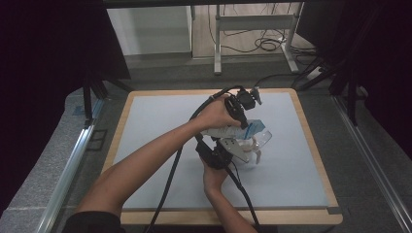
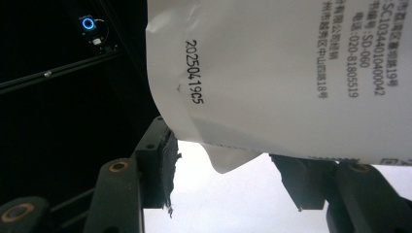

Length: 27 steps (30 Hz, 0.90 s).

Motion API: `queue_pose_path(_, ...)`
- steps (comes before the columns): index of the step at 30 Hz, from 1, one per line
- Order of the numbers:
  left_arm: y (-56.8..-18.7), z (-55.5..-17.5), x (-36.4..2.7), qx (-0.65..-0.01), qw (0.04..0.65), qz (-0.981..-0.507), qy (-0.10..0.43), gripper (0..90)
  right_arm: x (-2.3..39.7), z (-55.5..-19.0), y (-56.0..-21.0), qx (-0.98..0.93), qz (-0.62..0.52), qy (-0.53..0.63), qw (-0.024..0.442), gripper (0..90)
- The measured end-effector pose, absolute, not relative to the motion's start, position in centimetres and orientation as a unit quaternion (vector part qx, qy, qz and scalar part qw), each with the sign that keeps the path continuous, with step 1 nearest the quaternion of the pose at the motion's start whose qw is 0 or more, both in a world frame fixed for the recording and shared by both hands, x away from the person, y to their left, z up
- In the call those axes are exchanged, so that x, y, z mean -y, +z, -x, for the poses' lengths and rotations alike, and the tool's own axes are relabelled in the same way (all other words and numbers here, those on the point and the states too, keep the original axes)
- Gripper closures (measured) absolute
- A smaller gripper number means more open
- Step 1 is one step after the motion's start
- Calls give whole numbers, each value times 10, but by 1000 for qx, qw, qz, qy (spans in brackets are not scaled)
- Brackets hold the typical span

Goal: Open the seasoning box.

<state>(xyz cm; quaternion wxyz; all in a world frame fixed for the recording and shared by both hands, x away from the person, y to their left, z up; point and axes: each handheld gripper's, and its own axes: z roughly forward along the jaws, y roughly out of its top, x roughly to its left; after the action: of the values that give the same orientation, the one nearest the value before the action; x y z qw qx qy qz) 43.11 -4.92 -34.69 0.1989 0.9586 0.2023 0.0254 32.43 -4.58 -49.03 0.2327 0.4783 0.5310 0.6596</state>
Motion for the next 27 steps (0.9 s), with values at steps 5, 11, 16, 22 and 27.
queue_pose_path(5, -347, -431, 50, -202, 198, -959, 26, 900, 46, -325, -491, -530, -478, 660, 235, 446)
queue_pose_path(11, -348, -431, 50, -201, 197, -959, 26, 900, 46, -325, -491, -528, -479, 661, 234, 446)
queue_pose_path(16, -349, -431, 52, -200, 194, -960, 27, 900, 46, -325, -492, -526, -480, 662, 233, 445)
queue_pose_path(22, -352, -431, 55, -199, 189, -961, 28, 900, 46, -325, -494, -520, -486, 664, 230, 446)
queue_pose_path(27, -352, -431, 56, -199, 190, -961, 27, 900, 47, -326, -494, -517, -488, 665, 230, 446)
